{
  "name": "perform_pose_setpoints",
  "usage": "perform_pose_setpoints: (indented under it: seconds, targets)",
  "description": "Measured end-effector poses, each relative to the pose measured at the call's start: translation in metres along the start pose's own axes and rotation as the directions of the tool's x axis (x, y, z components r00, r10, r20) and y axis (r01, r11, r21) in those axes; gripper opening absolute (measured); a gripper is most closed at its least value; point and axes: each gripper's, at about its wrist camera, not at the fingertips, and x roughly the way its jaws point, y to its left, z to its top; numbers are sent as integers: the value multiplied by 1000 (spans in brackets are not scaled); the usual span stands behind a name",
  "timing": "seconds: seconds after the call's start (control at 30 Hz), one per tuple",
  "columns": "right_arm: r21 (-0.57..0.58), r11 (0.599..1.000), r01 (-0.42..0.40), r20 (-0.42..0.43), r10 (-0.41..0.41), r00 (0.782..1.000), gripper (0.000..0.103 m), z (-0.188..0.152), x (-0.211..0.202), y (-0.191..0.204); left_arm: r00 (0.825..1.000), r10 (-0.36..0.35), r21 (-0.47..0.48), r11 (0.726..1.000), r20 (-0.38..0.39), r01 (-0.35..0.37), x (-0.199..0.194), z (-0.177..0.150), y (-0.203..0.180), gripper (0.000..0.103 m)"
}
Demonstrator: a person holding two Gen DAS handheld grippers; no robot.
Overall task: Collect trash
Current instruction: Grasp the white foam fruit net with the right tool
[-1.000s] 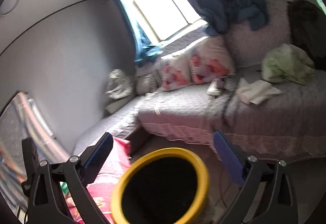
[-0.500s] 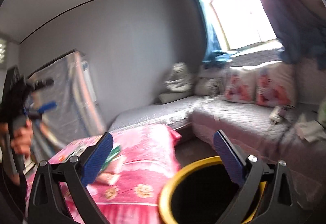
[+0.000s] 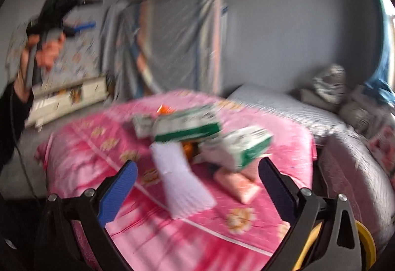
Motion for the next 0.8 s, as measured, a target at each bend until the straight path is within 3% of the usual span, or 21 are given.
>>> perform_pose_setpoints:
  seconds: [0.13,0.3,0.47,0.6,0.67,0.73,0.8]
  targets:
    - [-140,990,-34,-141,14,990,95,4,54,31,996,88,-62,994,23,-87,-21,-17,44,95]
    - [-220,973,-68,-258,10,966,89,3,101,50,987,118,-83,988,-107,-127,-6,-69,81,95]
    - [-189,978,-84,-346,14,938,82,1,132,44,960,120,-70,987,-252,-142,25,-109,101,95]
    - [-171,981,-92,-401,16,916,72,-5,153,43,944,121,2,992,-308,-126,47,-126,91,95]
    - [-167,982,-90,-413,13,911,62,-8,160,43,941,116,44,993,-319,-108,56,-132,84,95]
    - [-158,984,-82,-414,9,910,45,-8,163,42,939,108,81,993,-328,-86,62,-137,74,95]
    - [-140,987,-73,-401,11,916,38,-7,163,39,935,101,119,991,-340,-63,70,-141,62,95]
